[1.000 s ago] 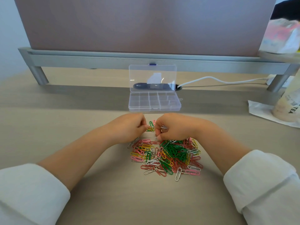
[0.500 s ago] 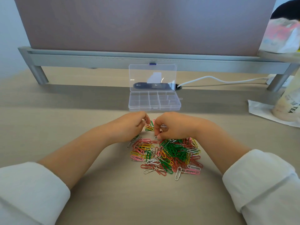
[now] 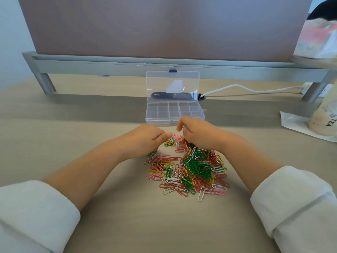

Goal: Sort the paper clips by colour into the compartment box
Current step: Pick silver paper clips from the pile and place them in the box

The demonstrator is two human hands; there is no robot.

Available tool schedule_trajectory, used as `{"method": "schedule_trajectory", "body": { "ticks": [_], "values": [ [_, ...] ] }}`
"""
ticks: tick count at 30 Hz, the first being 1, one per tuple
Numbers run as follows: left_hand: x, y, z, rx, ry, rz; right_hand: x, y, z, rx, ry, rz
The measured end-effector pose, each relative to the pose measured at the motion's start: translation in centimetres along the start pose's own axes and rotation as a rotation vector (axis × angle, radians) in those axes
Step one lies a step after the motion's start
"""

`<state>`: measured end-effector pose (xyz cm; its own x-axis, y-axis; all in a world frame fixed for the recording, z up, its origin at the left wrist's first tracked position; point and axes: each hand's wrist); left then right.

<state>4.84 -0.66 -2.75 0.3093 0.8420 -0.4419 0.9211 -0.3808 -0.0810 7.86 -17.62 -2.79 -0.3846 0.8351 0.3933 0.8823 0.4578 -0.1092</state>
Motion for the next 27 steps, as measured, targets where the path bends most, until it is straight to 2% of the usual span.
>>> {"method": "schedule_trajectory", "body": {
  "ticks": [4, 11, 14, 20, 24, 27],
  "values": [
    [0.3, 0.0, 0.0, 0.007, -0.003, 0.022, -0.2, 0.1, 0.0, -0.029, 0.015, 0.037],
    [0.6, -0.4, -0.6, 0.039, -0.029, 0.099, -0.1, -0.2, -0.2, -0.086, -0.127, -0.077],
    [0.5, -0.4, -0.5, 0.056, 0.039, 0.084, -0.3, -0.2, 0.0, -0.069, -0.18, -0.079],
    [0.6, -0.1, -0.2, -0.006, 0.103, 0.061, -0.5, -0.3, -0.3, -0.033, -0.188, -0.027],
    [1.0, 0.2, -0.1, -0.043, 0.126, 0.045, -0.2, -0.4, -0.4, -0.1, -0.168, -0.083],
    [1.2, 0.3, -0.1, -0.051, 0.126, 0.043, 0.0, -0.3, -0.2, -0.082, -0.17, -0.109]
  ]
}}
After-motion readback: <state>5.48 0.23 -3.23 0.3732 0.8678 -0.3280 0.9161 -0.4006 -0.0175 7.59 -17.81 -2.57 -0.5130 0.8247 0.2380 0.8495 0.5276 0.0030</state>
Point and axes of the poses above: each hand's wrist, its own y-axis towards the middle knuckle, its own z-axis out of the palm, x = y × z, and after that the axes turned 6 degrees about -y, right-handed
